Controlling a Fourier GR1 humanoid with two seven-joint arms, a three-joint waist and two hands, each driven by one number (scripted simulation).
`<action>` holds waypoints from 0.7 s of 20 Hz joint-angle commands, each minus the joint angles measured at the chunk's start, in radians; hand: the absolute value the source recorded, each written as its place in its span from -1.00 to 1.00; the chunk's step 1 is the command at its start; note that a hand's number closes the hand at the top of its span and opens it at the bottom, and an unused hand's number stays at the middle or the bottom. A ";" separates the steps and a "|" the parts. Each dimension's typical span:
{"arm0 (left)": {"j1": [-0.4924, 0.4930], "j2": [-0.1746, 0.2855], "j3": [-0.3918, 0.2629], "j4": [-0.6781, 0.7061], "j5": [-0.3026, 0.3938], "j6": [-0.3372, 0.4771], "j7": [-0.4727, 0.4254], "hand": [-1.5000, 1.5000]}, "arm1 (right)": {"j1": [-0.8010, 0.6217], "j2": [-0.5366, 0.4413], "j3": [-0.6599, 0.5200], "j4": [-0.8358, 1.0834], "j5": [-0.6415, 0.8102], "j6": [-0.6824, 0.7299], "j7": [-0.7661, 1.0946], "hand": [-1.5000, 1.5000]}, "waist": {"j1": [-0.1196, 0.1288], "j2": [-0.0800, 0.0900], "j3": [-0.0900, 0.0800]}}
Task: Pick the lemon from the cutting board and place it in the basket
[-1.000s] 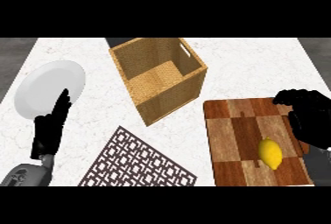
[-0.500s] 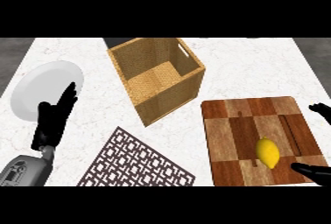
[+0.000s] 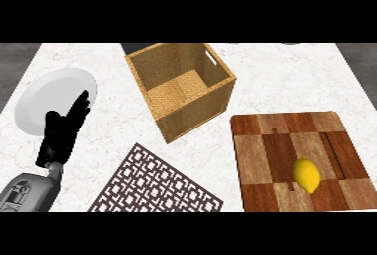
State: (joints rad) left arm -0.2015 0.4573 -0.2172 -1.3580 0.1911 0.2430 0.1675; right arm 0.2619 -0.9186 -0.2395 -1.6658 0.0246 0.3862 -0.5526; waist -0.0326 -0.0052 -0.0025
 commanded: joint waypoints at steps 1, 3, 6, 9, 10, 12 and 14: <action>-0.005 0.003 0.023 -0.001 0.012 -0.023 -0.003 0.00 | 0.117 -0.107 -0.028 -0.049 0.049 0.118 -0.034 -1.00 | 0.004 0.000 0.001; -0.019 -0.002 0.010 -0.019 -0.018 -0.015 0.041 0.00 | 0.104 -0.129 -0.091 -0.067 -0.015 0.196 0.012 -1.00 | 0.016 0.002 0.002; -0.001 -0.039 0.016 -0.048 -0.048 -0.003 0.047 0.00 | 0.140 -0.042 -0.107 -0.118 0.040 0.209 0.021 -1.00 | 0.022 0.003 0.002; 0.017 -0.058 0.011 -0.076 -0.070 -0.014 0.065 0.00 | 0.150 0.015 -0.110 -0.096 0.103 0.216 0.001 -1.00 | 0.026 0.003 0.003; -0.048 -0.076 0.039 0.071 -0.079 -0.048 -0.011 0.00 | 0.108 0.033 -0.101 -0.105 0.098 0.217 0.045 -1.00 | 0.023 0.005 0.002; 0.018 -0.062 0.033 -0.063 -0.091 -0.049 0.062 0.00 | 0.147 0.063 -0.162 -0.116 0.116 0.242 0.026 -1.00 | 0.025 0.003 0.002; 0.005 -0.052 0.074 -0.033 -0.077 -0.081 0.036 0.00 | 0.120 0.111 -0.156 -0.094 0.130 0.217 0.019 -1.00 | 0.027 0.004 0.002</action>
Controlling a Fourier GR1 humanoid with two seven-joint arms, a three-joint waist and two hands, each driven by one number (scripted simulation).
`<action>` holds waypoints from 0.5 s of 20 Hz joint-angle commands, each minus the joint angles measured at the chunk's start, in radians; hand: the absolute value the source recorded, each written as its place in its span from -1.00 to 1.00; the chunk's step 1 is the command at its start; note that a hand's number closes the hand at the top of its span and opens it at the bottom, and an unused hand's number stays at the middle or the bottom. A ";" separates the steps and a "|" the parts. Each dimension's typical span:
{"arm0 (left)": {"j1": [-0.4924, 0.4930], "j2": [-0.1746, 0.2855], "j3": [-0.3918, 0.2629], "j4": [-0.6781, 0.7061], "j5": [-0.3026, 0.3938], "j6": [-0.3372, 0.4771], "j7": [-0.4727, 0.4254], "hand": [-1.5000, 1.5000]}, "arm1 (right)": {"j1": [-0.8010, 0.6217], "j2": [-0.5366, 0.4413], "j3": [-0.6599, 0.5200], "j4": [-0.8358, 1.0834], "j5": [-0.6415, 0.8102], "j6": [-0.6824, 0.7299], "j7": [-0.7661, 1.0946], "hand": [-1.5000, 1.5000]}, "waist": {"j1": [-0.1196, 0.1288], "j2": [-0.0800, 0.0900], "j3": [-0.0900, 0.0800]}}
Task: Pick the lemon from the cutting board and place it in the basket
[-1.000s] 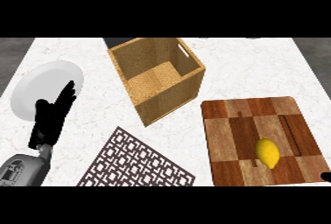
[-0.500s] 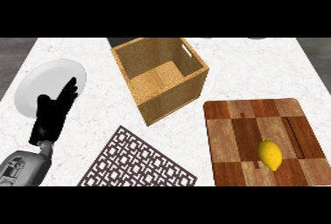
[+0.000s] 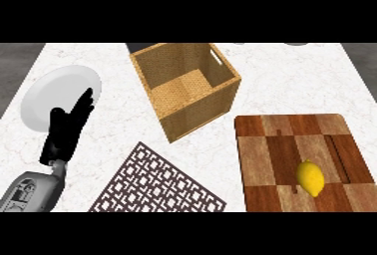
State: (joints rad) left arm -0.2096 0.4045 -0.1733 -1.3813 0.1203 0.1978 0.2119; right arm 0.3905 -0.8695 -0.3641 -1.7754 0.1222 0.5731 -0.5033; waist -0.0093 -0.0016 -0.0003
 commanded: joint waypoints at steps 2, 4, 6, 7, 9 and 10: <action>0.021 -0.029 -0.005 -0.079 -0.044 -0.002 0.047 0.00 | -0.075 0.090 -0.002 0.040 0.064 -0.003 0.000 -1.00 | 0.009 0.000 0.001; 0.023 -0.005 0.042 -0.067 -0.026 -0.030 0.047 0.00 | -0.084 0.119 -0.027 0.034 0.070 -0.016 0.027 -1.00 | 0.009 0.000 0.000; -0.014 -0.053 0.040 0.048 -0.046 -0.052 -0.027 0.00 | -0.075 0.162 0.019 0.076 0.183 -0.051 -0.042 -1.00 | 0.005 0.002 0.000; -0.006 -0.022 0.086 0.066 -0.030 -0.077 -0.051 0.00 | -0.076 0.155 -0.017 0.099 0.172 -0.038 -0.081 -1.00 | 0.005 0.002 0.000; 0.027 -0.073 0.044 -0.010 -0.071 -0.034 -0.002 0.00 | -0.142 0.208 0.048 0.079 0.197 -0.042 0.021 -1.00 | 0.010 0.002 0.000; 0.019 -0.059 0.072 0.020 -0.069 -0.082 -0.031 0.00 | -0.144 0.200 0.008 0.072 0.193 0.000 0.018 -1.00 | 0.007 0.001 0.000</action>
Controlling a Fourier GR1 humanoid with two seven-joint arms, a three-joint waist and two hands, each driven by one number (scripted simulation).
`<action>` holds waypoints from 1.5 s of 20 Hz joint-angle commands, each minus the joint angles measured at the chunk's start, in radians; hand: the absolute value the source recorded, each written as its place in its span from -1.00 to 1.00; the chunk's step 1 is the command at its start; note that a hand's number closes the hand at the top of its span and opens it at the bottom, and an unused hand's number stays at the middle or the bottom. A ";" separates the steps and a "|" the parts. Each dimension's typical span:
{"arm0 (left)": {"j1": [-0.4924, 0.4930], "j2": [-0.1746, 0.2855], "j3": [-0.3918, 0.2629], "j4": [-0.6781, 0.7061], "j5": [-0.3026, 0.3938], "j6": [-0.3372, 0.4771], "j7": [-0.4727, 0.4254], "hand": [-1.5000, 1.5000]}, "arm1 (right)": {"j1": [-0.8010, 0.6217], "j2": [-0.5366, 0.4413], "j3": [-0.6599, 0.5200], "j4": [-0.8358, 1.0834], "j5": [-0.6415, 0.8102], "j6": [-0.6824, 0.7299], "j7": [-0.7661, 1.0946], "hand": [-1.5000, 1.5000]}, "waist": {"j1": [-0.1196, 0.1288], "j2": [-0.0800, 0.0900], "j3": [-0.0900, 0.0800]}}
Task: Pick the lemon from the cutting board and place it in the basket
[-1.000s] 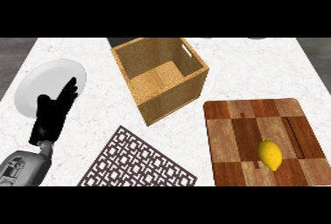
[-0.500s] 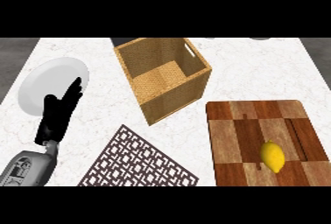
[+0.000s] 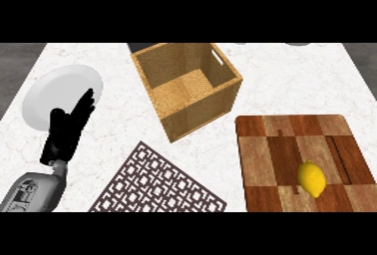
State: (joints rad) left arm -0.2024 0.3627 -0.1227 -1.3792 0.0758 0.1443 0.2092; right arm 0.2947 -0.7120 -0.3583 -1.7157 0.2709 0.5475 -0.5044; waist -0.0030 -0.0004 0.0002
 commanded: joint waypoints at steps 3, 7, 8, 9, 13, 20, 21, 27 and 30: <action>-0.002 -0.052 0.002 -0.023 -0.054 0.002 0.018 0.00 | -0.113 0.098 0.077 0.025 0.086 0.010 0.087 -1.00 | 0.004 0.000 0.000; -0.013 -0.039 0.058 0.008 -0.046 -0.061 0.019 0.00 | -0.102 0.103 0.069 0.133 0.178 -0.002 -0.068 -1.00 | 0.002 0.000 0.000; -0.007 -0.056 0.052 0.026 -0.064 -0.039 -0.015 0.00 | -0.166 0.149 0.122 0.117 0.183 -0.021 0.002 -1.00 | 0.004 0.001 0.000; 0.008 -0.037 0.080 0.011 -0.053 -0.070 -0.002 0.00 | -0.115 0.141 0.085 0.152 0.211 -0.035 -0.079 -1.00 | 0.002 0.000 0.000; -0.025 -0.064 0.093 0.027 -0.077 -0.077 0.011 0.00 | -0.156 0.211 0.138 0.159 0.284 -0.080 -0.029 -1.00 | 0.001 0.001 0.000; 0.015 -0.089 0.117 -0.016 -0.119 -0.098 0.007 0.00 | -0.134 0.260 0.141 0.166 0.338 -0.096 -0.085 -1.00 | 0.001 0.000 0.000; -0.047 -0.082 0.127 0.011 -0.112 -0.105 0.045 0.00 | -0.204 0.263 0.167 0.275 0.368 -0.128 -0.108 -1.00 | 0.003 0.001 0.000; 0.042 -0.082 0.150 -0.058 -0.134 -0.132 0.020 0.00 | -0.141 0.312 0.161 0.106 0.353 -0.062 -0.016 -1.00 | 0.002 -0.001 0.000; 0.008 -0.126 0.140 -0.081 -0.148 -0.120 0.082 0.00 | -0.162 0.318 0.162 0.211 0.401 -0.109 -0.070 -1.00 | 0.002 0.000 0.000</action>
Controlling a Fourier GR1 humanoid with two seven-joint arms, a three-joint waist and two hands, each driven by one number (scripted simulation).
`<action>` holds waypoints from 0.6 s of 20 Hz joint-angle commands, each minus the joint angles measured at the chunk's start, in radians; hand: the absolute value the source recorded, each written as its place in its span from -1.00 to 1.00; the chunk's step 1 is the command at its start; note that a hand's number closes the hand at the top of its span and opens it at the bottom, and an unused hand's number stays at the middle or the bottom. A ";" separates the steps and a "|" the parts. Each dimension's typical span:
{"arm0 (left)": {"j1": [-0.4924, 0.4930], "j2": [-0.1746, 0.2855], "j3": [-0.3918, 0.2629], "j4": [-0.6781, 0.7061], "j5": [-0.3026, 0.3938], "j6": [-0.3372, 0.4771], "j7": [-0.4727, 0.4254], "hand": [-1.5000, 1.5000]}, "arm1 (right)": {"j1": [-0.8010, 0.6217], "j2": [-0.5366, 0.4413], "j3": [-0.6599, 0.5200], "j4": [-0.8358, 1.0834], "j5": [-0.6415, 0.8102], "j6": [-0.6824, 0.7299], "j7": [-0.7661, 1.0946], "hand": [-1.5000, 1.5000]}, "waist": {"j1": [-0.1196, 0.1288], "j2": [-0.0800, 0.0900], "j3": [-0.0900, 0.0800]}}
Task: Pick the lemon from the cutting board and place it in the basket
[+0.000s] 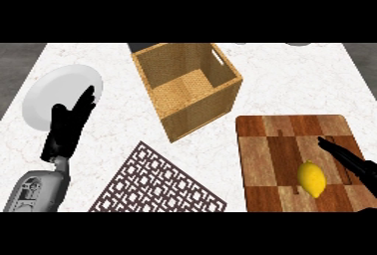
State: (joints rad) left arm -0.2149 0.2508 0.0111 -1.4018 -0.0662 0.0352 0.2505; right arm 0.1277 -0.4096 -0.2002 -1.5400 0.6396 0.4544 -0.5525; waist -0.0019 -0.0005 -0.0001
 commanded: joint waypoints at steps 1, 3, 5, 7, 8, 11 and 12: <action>0.069 -0.018 0.005 -0.016 -0.023 -0.003 -0.059 0.00 | -0.017 0.042 0.039 0.031 0.049 -0.018 0.015 -1.00 | 0.002 0.000 0.000; 0.058 -0.036 -0.013 -0.031 -0.038 -0.003 -0.009 0.00 | -0.004 0.044 0.043 0.038 0.078 -0.028 0.028 -1.00 | 0.001 0.000 0.000; 0.065 -0.005 0.038 -0.033 -0.008 -0.044 -0.036 0.00 | -0.032 0.046 0.042 0.049 0.080 -0.013 0.036 -1.00 | 0.002 0.000 0.000; 0.030 -0.025 0.022 -0.020 -0.026 -0.027 -0.005 0.00 | -0.166 0.032 0.031 0.178 0.082 -0.009 0.046 -1.00 | 0.005 0.001 0.000; 0.024 -0.017 0.053 0.002 -0.022 -0.049 -0.021 0.00 | -0.052 0.049 0.028 0.083 0.067 0.001 0.023 -1.00 | 0.000 0.000 0.000; 0.053 -0.022 0.051 -0.026 -0.028 -0.059 -0.031 0.00 | -0.127 0.043 0.039 0.205 0.108 -0.049 -0.018 -1.00 | 0.003 0.000 0.000; 0.019 -0.011 0.067 -0.005 -0.020 -0.073 -0.029 0.00 | -0.108 0.078 0.046 0.210 0.112 -0.088 -0.014 -1.00 | 0.002 0.000 0.000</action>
State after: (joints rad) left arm -0.1902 0.2269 0.0512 -1.4067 -0.0943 -0.0044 0.2239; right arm 0.0402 -0.3542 -0.1587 -1.3946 0.7319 0.4095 -0.5469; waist -0.0002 -0.0001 0.0000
